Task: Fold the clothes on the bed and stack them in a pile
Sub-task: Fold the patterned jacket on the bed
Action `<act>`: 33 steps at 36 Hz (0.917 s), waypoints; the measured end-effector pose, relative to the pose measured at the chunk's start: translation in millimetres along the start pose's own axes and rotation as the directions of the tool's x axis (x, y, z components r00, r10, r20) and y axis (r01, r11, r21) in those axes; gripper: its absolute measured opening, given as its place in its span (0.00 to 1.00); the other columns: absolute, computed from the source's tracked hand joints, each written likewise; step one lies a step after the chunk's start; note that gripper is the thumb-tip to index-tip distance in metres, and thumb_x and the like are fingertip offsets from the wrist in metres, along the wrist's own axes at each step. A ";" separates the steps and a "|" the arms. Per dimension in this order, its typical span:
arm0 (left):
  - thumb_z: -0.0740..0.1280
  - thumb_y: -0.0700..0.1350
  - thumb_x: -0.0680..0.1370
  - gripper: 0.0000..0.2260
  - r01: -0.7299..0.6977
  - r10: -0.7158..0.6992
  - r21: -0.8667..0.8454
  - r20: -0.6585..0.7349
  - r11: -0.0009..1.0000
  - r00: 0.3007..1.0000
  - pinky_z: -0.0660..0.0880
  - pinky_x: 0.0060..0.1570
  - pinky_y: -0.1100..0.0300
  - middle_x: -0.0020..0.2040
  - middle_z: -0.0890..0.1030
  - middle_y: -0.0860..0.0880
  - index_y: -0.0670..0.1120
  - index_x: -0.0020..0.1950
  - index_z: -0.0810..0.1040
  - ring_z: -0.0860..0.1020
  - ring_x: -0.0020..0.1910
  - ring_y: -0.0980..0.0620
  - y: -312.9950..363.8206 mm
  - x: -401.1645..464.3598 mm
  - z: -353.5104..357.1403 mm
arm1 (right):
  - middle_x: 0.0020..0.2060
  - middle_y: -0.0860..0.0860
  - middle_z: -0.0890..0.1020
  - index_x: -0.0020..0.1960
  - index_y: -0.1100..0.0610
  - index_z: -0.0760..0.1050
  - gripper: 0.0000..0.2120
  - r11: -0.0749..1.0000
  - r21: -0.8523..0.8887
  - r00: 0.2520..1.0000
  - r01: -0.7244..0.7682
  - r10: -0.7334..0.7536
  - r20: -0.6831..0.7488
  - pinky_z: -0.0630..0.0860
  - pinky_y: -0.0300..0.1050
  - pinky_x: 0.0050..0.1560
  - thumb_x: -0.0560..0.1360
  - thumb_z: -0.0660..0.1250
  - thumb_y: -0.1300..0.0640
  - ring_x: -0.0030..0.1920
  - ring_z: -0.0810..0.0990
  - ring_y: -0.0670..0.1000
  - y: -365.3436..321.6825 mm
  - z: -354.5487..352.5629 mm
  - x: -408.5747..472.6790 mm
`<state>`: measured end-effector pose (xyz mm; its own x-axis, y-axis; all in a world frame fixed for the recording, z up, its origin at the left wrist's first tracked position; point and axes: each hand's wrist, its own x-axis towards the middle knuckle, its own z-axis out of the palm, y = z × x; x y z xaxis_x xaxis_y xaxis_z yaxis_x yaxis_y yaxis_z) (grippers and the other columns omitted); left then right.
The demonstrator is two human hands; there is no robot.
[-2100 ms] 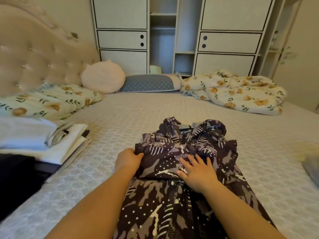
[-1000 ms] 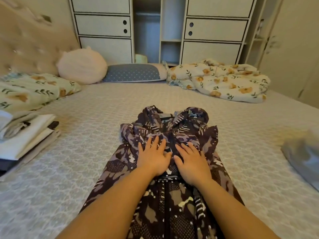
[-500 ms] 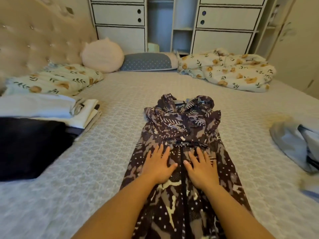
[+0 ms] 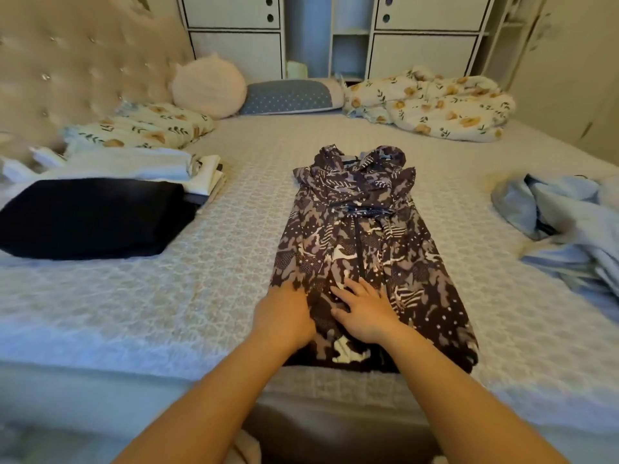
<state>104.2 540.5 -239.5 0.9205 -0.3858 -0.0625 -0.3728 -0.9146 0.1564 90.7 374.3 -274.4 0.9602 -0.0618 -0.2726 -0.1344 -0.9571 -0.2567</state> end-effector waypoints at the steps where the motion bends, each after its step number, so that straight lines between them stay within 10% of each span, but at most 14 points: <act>1: 0.62 0.50 0.76 0.15 0.025 -0.025 0.052 0.008 0.998 1.000 0.70 0.45 0.55 0.60 0.73 0.46 0.45 0.60 0.74 0.75 0.56 0.45 1.0 -2.7 -7.0 | 0.78 0.46 0.48 0.77 0.43 0.52 0.27 1.000 -0.018 1.000 0.002 -0.002 0.009 0.41 0.58 0.74 0.80 0.50 0.39 0.77 0.42 0.53 -2.9 0.8 -5.4; 5: 0.63 0.47 0.77 0.07 0.054 -0.053 0.091 -0.010 0.994 0.999 0.71 0.40 0.57 0.53 0.78 0.46 0.44 0.49 0.76 0.78 0.50 0.45 17.8 1.9 -24.4 | 0.77 0.48 0.54 0.76 0.47 0.58 0.27 0.997 0.064 0.999 0.038 -0.038 0.005 0.51 0.52 0.74 0.79 0.57 0.42 0.76 0.52 0.54 -2.9 -10.0 -19.4; 11: 0.59 0.53 0.78 0.15 -0.122 0.098 -0.107 -0.211 0.987 0.973 0.70 0.43 0.56 0.53 0.78 0.45 0.46 0.55 0.80 0.76 0.50 0.46 39.0 -1.3 -11.6 | 0.75 0.49 0.60 0.75 0.53 0.60 0.26 0.982 0.186 0.847 -0.016 0.112 -0.519 0.61 0.47 0.70 0.80 0.58 0.47 0.72 0.62 0.51 21.1 -14.3 -59.4; 18: 0.46 0.76 0.70 0.44 -0.400 0.407 0.135 -0.024 0.906 0.913 0.46 0.73 0.53 0.77 0.57 0.50 0.50 0.78 0.52 0.55 0.74 0.51 -6.7 -24.8 54.1 | 0.77 0.46 0.49 0.78 0.49 0.51 0.43 0.989 -0.145 0.983 0.020 -0.046 -0.179 0.52 0.45 0.74 0.71 0.53 0.26 0.76 0.50 0.48 56.5 13.6 -93.1; 21: 0.56 0.72 0.72 0.43 -0.480 0.491 0.204 -0.003 0.853 0.871 0.39 0.73 0.54 0.79 0.51 0.50 0.53 0.79 0.45 0.50 0.77 0.52 -23.2 -24.0 59.2 | 0.78 0.47 0.49 0.78 0.48 0.45 0.47 0.970 -0.232 0.980 0.067 -0.108 -0.167 0.52 0.45 0.74 0.69 0.54 0.25 0.76 0.51 0.49 62.5 13.6 -96.9; 26: 0.63 0.68 0.72 0.42 -0.478 0.487 0.186 -0.004 0.858 0.873 0.44 0.74 0.56 0.79 0.52 0.53 0.56 0.78 0.45 0.52 0.77 0.54 -29.3 -18.6 58.2 | 0.76 0.47 0.57 0.78 0.49 0.43 0.50 0.980 -0.183 0.978 0.083 -0.115 -0.173 0.61 0.43 0.70 0.68 0.62 0.28 0.74 0.60 0.49 72.4 8.4 -96.7; 33: 0.63 0.60 0.77 0.30 -0.433 0.430 0.076 0.049 0.898 0.901 0.61 0.70 0.55 0.77 0.59 0.55 0.60 0.77 0.55 0.62 0.74 0.51 -25.1 -13.3 38.4 | 0.65 0.49 0.75 0.72 0.49 0.62 0.28 0.980 -0.196 0.970 0.047 -0.091 -0.227 0.73 0.46 0.57 0.75 0.64 0.46 0.61 0.76 0.52 75.9 -2.9 -98.6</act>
<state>96.8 563.9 -280.4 0.6635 -0.7472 -0.0375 -0.7422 -0.6637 0.0927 -13.4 306.9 -264.3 0.9989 -0.0367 -0.0302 -0.0391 -0.9958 -0.0828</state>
